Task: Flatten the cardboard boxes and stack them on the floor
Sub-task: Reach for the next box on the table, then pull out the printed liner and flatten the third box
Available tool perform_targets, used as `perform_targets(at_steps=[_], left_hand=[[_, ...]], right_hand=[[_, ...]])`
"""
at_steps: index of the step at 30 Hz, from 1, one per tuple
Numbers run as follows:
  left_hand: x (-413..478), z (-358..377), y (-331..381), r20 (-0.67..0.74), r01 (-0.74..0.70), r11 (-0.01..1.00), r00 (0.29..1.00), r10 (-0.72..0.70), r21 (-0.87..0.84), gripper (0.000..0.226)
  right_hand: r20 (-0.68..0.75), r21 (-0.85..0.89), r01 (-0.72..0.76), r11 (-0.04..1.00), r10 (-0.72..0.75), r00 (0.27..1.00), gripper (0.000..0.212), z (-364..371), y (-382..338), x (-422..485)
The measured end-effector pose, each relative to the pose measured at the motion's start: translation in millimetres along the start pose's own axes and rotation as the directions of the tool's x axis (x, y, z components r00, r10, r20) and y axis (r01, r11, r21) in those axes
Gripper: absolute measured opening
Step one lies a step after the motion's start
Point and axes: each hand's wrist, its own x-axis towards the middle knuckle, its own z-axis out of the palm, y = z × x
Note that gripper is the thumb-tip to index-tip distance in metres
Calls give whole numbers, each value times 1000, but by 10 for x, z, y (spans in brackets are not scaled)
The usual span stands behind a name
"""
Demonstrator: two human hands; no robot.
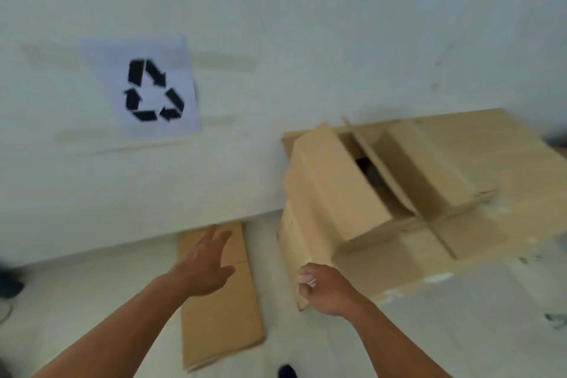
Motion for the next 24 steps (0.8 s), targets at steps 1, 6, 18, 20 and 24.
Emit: perform_targets(at_steps=[1, 6, 18, 20, 24], left_hand=[[-33, -101, 194, -13, -23, 1000, 1000, 23, 2, 82], [-76, -326, 1224, -93, -157, 987, 983, 158, 16, 83], [299, 221, 4044, -377, -287, 913, 911, 167, -289, 51], [398, 376, 4421, -346, -283, 907, 923, 169, -313, 52], [665, 602, 4946, -247, -226, 918, 958, 148, -325, 60]], right_hand=[[-35, 24, -4, 1000, 5, 999, 40, -159, 51, -180], [-191, 141, 20, 990, 7, 982, 37, -914, 482, -780], [-426, 295, 95, 951, 42, 904, 31, -2679, 2487, -1343], [-413, 299, 86, 950, 48, 909, 30, -2862, 2764, -1360], [-390, 279, 68, 958, 48, 920, 30, -3257, 3122, -1252]])
